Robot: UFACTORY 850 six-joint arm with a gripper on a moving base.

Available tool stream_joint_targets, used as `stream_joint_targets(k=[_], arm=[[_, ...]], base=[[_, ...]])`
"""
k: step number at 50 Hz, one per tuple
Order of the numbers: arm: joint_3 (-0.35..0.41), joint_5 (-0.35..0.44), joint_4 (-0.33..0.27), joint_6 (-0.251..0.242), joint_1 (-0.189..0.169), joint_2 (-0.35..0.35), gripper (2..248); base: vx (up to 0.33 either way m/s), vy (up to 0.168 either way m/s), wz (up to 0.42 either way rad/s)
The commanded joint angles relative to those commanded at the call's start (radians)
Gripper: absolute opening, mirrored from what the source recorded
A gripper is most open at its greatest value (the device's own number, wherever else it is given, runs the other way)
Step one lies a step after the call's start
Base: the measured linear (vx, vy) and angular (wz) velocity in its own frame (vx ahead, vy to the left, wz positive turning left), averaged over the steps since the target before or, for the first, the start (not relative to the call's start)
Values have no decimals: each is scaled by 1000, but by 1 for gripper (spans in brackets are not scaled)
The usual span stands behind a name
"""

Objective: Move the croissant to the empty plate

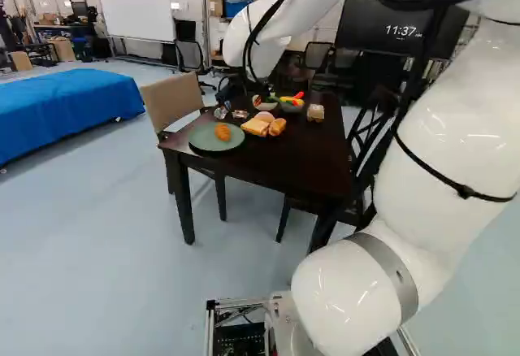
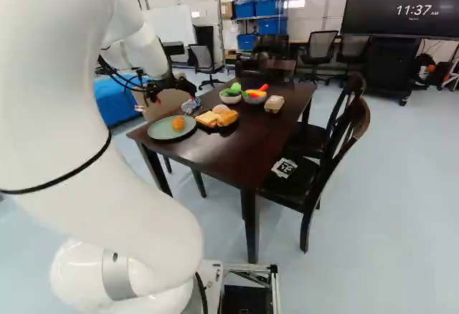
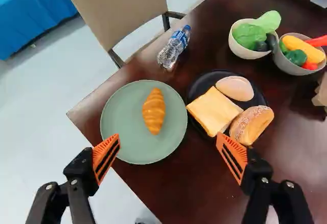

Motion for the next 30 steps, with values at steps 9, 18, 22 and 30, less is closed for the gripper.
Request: stream_joint_targets(k=[9, 18, 22, 30], arm=[[50, 0, 0, 0, -5, 66, 247], [98, 0, 0, 0, -15, 117, 247], [120, 0, 0, 0, -20, 140, 247], [162, 0, 0, 0, -33, 186, 247]], base=[[0, 0, 0], [0, 0, 0], [0, 0, 0], [0, 0, 0]])
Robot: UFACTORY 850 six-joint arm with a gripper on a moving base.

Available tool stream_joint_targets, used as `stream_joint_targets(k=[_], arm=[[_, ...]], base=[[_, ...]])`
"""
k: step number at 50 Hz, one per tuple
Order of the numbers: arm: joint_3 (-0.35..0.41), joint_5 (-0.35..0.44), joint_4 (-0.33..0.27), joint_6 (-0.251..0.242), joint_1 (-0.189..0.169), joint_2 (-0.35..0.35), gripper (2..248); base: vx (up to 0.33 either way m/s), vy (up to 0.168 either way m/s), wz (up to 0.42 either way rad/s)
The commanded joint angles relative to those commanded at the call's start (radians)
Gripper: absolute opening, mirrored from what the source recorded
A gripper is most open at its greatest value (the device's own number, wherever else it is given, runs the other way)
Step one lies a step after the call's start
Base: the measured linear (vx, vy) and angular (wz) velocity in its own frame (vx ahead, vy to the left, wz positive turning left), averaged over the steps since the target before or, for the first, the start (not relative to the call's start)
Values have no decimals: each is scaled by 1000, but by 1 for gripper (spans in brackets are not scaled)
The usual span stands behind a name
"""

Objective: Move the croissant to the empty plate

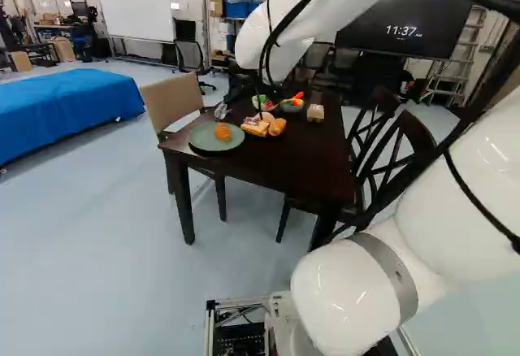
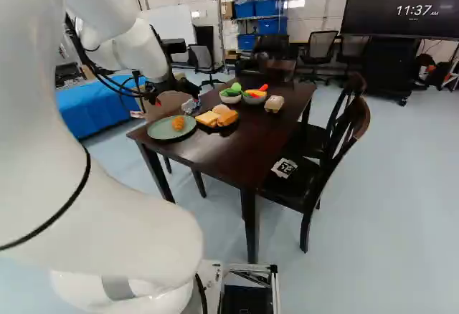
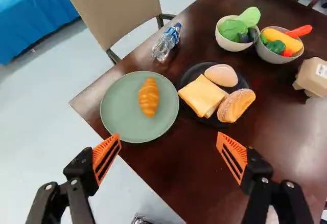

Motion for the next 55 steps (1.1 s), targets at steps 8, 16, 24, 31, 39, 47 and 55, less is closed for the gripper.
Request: stream_joint_targets(k=[8, 16, 24, 31, 39, 47, 55], arm=[[36, 0, 0, 0, -20, 41, 247], [70, 0, 0, 0, -44, 81, 247], [93, 0, 0, 0, -72, 108, 247], [109, 0, 0, 0, -98, 126, 247], [114, 0, 0, 0, -129, 126, 247], [119, 0, 0, 0, -160, 126, 247], [124, 0, 0, 0, -191, 126, 247]], base=[[0, 0, 0], [0, 0, 0], [0, 0, 0], [0, 0, 0], [0, 0, 0], [0, 0, 0], [0, 0, 0]])
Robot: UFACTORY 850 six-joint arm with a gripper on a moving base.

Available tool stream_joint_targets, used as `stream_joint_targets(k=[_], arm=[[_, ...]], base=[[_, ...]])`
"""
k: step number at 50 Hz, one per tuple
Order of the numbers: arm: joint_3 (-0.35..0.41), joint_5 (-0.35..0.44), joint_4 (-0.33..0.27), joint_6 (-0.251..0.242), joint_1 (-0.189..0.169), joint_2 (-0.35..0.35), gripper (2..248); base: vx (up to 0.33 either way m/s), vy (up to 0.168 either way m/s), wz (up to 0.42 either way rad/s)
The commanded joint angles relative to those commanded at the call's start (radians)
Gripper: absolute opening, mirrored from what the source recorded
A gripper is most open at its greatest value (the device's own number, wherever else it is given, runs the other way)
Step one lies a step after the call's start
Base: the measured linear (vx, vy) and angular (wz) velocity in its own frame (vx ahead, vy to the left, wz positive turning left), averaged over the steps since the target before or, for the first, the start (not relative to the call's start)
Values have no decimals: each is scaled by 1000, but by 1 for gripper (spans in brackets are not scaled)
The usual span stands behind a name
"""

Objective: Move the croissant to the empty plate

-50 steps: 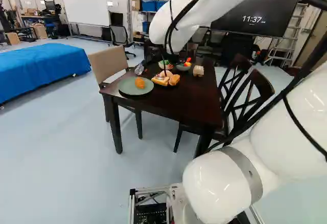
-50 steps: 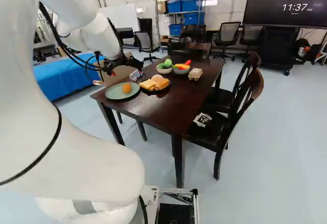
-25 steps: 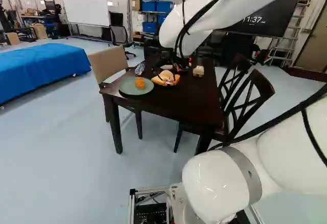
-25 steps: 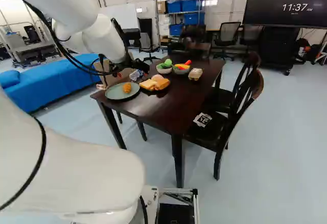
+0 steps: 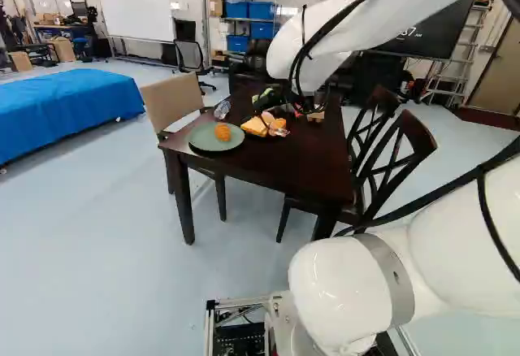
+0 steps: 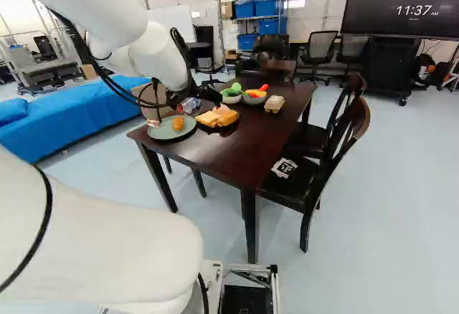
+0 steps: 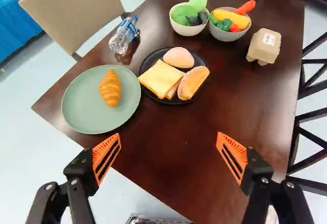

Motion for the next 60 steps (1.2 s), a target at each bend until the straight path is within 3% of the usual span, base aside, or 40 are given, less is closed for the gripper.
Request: stream_joint_targets(k=[13, 37, 60], arm=[[7, 0, 0, 0, -45, 0, 247], [13, 12, 0, 0, -44, -1, 247], [48, 80, 0, 0, -44, -4, 247]], base=[[0, 0, 0], [0, 0, 0], [0, 0, 0]])
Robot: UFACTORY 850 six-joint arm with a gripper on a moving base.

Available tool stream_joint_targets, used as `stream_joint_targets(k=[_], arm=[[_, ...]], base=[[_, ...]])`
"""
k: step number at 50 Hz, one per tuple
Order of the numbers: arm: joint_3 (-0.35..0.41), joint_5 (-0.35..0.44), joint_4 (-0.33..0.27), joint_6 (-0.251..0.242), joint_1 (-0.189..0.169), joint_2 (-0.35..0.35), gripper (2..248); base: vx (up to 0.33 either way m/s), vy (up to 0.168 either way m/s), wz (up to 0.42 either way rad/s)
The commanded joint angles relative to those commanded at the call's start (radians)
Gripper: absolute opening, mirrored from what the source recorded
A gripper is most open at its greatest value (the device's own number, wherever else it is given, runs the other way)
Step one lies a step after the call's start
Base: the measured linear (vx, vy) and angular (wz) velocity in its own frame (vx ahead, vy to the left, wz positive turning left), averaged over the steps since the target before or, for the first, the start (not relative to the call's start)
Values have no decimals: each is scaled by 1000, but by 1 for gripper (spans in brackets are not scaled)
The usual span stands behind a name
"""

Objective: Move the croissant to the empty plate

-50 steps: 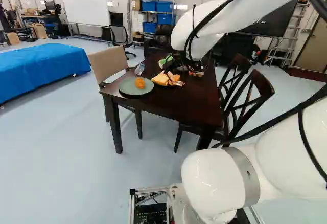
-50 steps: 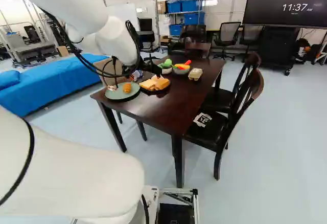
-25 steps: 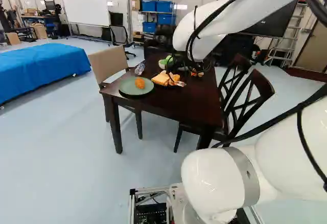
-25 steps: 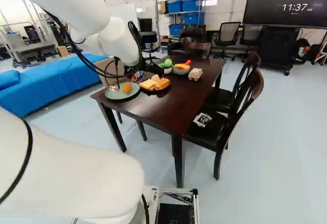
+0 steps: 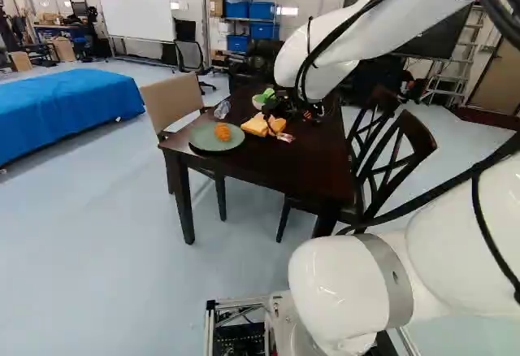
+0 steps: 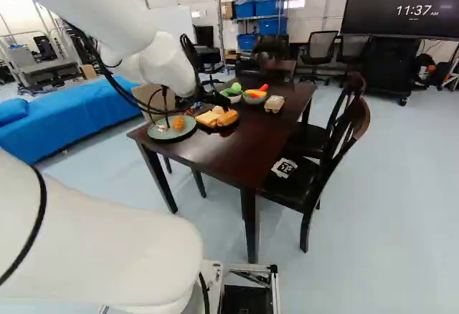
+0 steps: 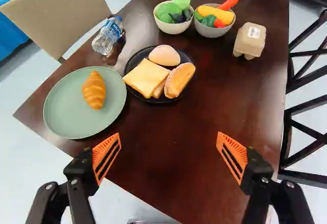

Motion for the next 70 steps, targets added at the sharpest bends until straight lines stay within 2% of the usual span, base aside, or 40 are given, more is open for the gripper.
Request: stream_joint_targets(k=[30, 48, 70], arm=[[90, 177, 0, 0, 1, -9, 247], [169, 334, 0, 0, 2, -16, 247], [285, 562, 0, 0, 3, -27, 247]], base=[[0, 0, 0], [0, 0, 0], [0, 0, 0]])
